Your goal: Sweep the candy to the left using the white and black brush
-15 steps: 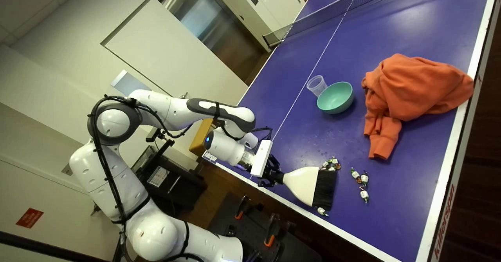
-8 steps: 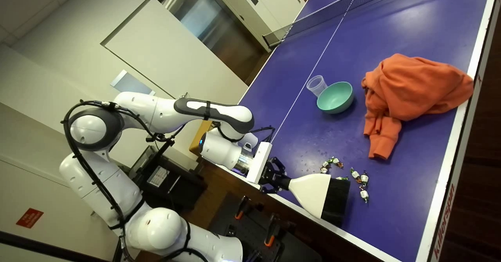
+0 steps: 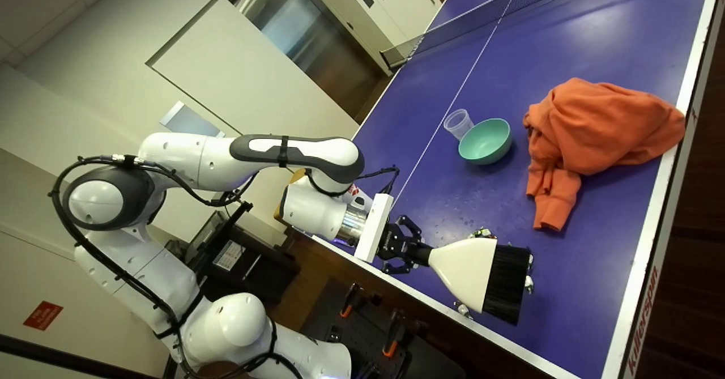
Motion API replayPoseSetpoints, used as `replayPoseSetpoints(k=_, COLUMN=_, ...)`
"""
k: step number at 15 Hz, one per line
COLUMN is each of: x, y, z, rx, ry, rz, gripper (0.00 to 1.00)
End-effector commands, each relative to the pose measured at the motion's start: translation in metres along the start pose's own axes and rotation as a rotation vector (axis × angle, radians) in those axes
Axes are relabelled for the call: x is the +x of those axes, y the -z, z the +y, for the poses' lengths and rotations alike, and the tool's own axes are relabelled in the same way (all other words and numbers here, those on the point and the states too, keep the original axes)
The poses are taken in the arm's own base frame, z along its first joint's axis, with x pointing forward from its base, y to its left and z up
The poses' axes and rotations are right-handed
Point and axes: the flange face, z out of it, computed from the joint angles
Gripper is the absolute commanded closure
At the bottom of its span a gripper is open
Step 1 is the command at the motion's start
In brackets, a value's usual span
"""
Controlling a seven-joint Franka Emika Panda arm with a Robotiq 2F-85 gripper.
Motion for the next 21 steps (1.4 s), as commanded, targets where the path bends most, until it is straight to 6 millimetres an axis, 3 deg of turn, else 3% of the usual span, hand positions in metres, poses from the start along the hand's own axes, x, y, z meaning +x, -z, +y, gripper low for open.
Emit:
replayPoseSetpoints(k=1, x=-0.034, y=0.019, z=0.013, rx=-0.089, ry=0.041, rz=0.025, gripper=0.88)
replayPoseSetpoints(k=4, x=-0.047, y=0.034, z=0.013, rx=-0.161, ry=0.104, rz=0.066, gripper=0.88)
replayPoseSetpoints(k=5, x=-0.039, y=0.041, z=0.004, rx=-0.179, ry=0.140, rz=0.100, gripper=0.88)
replayPoseSetpoints(k=10, x=0.023, y=0.034, z=-0.056, rx=-0.090, ry=0.237, rz=0.210, gripper=0.88)
replayPoseSetpoints(k=14, x=0.007, y=0.017, z=-0.072, rx=-0.010, ry=0.218, rz=0.188, gripper=0.88)
replayPoseSetpoints(k=18, x=-0.011, y=0.013, z=-0.089, rx=0.005, ry=0.183, rz=0.189, gripper=0.88)
replayPoseSetpoints(k=21, x=-0.029, y=0.013, z=-0.088, rx=-0.014, ry=0.173, rz=0.175, gripper=0.88)
